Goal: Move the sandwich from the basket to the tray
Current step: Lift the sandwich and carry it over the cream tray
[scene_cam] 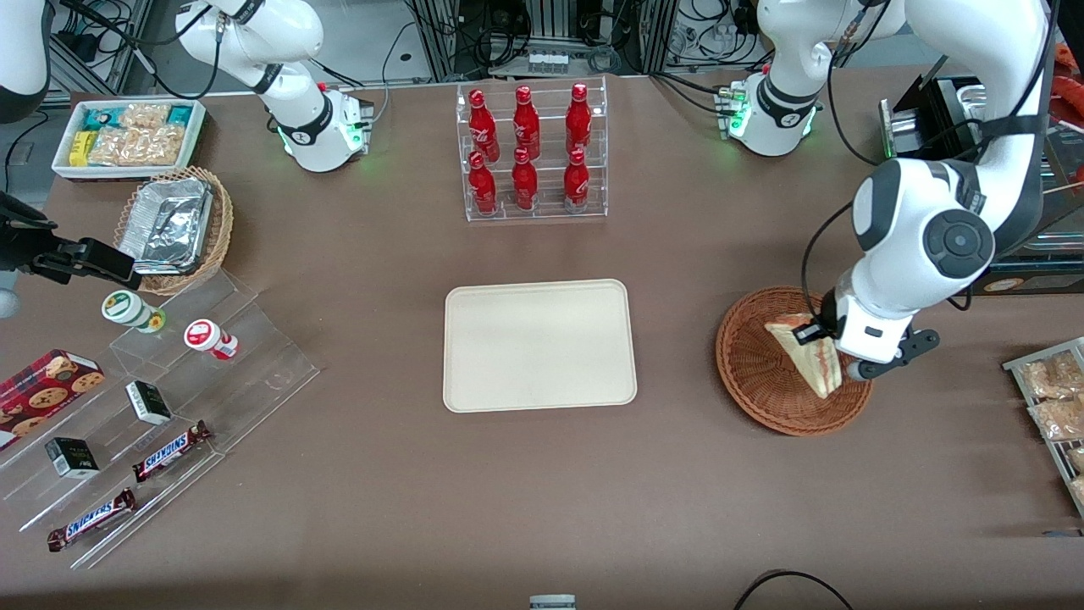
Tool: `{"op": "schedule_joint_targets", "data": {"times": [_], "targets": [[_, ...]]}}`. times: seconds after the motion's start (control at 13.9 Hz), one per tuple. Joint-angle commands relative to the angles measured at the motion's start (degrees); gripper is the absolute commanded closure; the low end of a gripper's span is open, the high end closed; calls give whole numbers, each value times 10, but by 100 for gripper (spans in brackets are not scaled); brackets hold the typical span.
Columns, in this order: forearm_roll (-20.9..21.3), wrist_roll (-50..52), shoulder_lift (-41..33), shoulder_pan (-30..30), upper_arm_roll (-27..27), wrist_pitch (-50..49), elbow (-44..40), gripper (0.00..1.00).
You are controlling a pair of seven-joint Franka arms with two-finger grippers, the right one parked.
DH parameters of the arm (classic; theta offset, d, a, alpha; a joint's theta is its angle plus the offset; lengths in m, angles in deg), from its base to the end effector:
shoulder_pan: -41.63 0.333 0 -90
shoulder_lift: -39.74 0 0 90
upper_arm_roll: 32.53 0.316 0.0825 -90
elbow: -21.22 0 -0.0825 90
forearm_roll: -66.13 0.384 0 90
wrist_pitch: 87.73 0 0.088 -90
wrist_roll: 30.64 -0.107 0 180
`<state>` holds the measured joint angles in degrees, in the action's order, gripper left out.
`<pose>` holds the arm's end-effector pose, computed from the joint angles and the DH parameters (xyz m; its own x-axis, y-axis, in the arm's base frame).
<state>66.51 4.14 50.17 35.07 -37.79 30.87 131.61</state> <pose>0.5820 -0.1195 0.3931 0.9209 0.3881 -0.0374 0.3879 -0.9216 -0.0127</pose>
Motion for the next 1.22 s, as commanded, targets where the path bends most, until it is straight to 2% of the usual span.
{"op": "schedule_joint_targets", "data": {"times": [0.0, 0.29, 0.79, 1.15], "targets": [[8, 65, 29, -55, 1, -16, -53, 88], [9, 127, 85, -138, 2, -15, -123, 88], [6, 123, 217, -253, 2, 2, -258, 88], [17, 116, 270, -314, 2, 67, -275, 91]]}}
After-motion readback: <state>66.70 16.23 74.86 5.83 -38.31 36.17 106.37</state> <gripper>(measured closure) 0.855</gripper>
